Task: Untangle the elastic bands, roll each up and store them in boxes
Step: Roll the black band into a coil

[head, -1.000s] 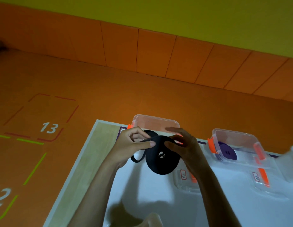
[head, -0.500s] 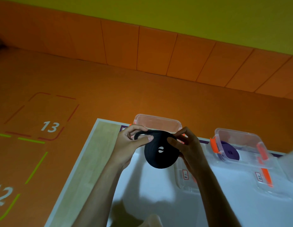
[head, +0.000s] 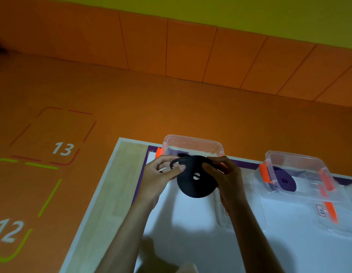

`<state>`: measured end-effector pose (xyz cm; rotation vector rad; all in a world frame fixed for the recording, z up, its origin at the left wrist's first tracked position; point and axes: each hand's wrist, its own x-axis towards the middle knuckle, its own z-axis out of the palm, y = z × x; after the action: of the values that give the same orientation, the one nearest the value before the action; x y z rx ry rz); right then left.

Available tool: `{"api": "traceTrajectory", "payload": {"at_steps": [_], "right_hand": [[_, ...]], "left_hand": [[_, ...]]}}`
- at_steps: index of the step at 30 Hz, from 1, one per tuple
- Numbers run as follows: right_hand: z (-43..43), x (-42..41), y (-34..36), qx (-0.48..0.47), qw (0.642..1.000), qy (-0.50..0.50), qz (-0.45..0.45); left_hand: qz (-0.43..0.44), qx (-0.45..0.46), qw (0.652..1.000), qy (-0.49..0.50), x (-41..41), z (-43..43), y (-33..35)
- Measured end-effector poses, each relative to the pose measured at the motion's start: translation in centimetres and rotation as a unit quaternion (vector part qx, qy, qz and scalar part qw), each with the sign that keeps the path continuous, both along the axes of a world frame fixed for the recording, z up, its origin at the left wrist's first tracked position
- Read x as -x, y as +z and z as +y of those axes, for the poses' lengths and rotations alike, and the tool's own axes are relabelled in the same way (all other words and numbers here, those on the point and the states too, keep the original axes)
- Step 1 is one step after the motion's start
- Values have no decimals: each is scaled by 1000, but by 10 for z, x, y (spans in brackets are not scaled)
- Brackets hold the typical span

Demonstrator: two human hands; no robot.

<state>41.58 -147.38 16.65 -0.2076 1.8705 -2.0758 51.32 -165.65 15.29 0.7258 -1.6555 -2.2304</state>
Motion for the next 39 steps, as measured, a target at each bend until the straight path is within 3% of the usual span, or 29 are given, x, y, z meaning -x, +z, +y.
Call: {"api": "traceTrajectory", "payload": {"at_steps": [10,13,15,20,24,30,34,39], "right_hand": [[-20,43,-39,18,994,-87,-71],[-26,64,-49,24,989,-106,-99],[-29,75,-59,28,986,-115,-118],[-41,100,-88,-6,977,-114,-182],[-45,123,-118,-108,969,-90,-204],[-52,138,-167,-246,944,-61,-210],[-53,140,-191,-237,937,-74,-244],[-56,150,-207,-259,926,-74,-263]], "left_hand": [[-13,-93,993,74,70,-2,-26],[2,-150,988,24,92,-7,-35],[-52,-157,986,13,109,-12,-42],[-155,-114,980,58,142,-21,-72],[-215,-5,974,73,165,-25,-104],[-312,60,943,102,188,-8,-142],[-356,117,924,75,190,-9,-161],[-345,135,926,70,196,-14,-176]]}}
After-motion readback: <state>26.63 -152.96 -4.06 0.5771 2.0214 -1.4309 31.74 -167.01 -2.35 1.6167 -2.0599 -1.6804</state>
